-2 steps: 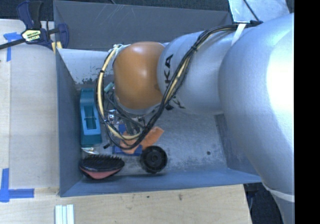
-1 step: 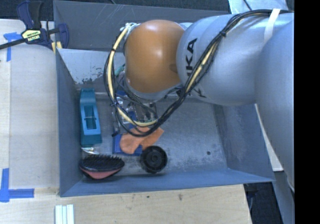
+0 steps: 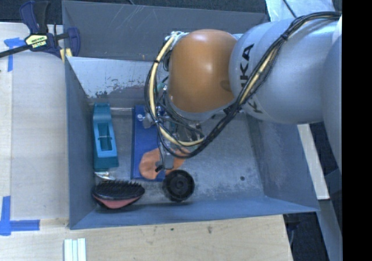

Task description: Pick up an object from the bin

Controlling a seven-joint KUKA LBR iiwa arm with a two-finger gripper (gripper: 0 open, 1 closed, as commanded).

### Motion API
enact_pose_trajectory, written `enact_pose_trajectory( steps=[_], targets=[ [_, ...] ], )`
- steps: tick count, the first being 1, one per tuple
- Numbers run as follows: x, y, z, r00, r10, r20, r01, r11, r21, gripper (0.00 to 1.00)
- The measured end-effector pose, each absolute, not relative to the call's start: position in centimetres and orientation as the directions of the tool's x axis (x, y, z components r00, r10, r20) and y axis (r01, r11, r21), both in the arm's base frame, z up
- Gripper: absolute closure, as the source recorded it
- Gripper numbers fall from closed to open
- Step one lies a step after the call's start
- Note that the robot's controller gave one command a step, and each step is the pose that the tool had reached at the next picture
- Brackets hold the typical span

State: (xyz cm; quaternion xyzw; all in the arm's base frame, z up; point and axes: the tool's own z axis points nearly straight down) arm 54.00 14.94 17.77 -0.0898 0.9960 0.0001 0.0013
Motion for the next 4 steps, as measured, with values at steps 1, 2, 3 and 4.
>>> enact_pose_trajectory(
  steps=[1, 2, 3, 4],
  targets=[
    [54.0, 15.0, 17.8, -0.984, -0.179, -0.003, -0.179, 0.984, 0.001, 0.0],
    [53.6, 13.7, 14.0, -0.971, -0.24, -0.01, -0.24, 0.971, 0.0, 0.0],
    [52.4, 12.3, 9.6, -0.947, -0.321, -0.002, -0.321, 0.947, -0.001, 0.0],
    [54.2, 11.9, 7.9, -0.988, -0.149, -0.029, -0.149, 0.989, 0.005, 1.0]
  ],
)
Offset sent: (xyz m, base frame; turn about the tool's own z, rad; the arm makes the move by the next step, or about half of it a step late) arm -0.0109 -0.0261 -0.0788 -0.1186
